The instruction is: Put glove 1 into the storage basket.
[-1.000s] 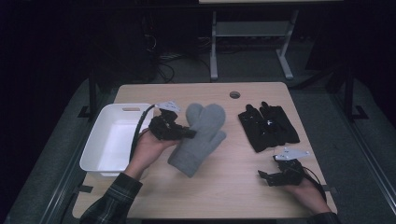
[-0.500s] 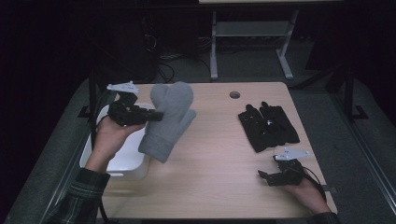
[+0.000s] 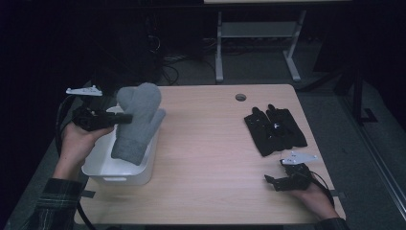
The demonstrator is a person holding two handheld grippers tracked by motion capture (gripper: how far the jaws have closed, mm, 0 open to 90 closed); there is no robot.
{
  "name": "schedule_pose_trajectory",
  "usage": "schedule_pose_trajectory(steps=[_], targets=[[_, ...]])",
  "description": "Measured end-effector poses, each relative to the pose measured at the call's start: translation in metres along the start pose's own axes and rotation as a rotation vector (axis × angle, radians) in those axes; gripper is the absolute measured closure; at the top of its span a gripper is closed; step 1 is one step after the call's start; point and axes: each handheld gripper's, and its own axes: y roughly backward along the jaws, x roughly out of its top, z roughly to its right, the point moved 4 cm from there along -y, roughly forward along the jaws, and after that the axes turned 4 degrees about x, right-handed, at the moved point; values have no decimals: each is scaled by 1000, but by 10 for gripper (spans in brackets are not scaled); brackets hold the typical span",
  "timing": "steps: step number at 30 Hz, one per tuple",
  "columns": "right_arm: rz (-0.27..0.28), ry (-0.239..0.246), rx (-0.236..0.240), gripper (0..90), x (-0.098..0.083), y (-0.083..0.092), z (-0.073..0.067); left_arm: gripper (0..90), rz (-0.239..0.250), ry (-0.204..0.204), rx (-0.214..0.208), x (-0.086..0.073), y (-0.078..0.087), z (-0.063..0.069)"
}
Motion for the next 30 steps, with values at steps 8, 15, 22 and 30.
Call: schedule_pose_trajectory(steps=[8,15,22,30], targets=[[-1,-2,-2,118,0,0,0,823,-61,62,-24,-28,-24,-26],[-1,-4,-6,119,0,0,1,823,-116,113,-29,-50,-46,-52],[0,-4,-7,119,0,0,1,820,-183,162,-2,-70,-62,-76],[0,-4,-7,118,0,0,1,703,-278,136,123,-82,-78,-89]])
